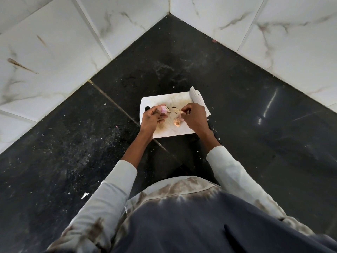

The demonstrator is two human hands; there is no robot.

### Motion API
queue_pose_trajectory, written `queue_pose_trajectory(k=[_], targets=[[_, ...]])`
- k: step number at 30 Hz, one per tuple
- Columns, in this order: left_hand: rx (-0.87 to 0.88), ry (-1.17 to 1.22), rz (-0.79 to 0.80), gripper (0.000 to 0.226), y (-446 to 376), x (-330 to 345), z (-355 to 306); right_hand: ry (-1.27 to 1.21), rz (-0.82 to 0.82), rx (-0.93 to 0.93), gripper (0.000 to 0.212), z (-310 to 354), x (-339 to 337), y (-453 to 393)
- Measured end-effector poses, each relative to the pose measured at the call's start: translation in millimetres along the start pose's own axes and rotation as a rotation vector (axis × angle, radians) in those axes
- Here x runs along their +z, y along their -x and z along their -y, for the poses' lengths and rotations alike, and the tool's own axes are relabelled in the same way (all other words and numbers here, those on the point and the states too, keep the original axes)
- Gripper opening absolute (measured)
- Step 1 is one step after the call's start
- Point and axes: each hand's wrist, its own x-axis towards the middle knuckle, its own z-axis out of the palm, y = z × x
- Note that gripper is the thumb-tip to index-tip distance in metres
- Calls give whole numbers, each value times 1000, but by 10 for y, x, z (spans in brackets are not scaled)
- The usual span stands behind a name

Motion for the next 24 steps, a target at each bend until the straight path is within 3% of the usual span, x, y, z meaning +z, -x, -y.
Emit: queue_pose_trajectory(k=[3,9,18,24], targets=[[10,4,16,20,15,36,-25,58,16,-70,25,34,-13,21],[26,-33,21,21,31,62,-53,-18,-36,-112,14,103,16,22],[46,-67,19,24,43,71,-88,-115,-12,-197,20,225,42,40],[63,-63,23,27,52,60,-101,-105,-35,-247,11,219,23,58]])
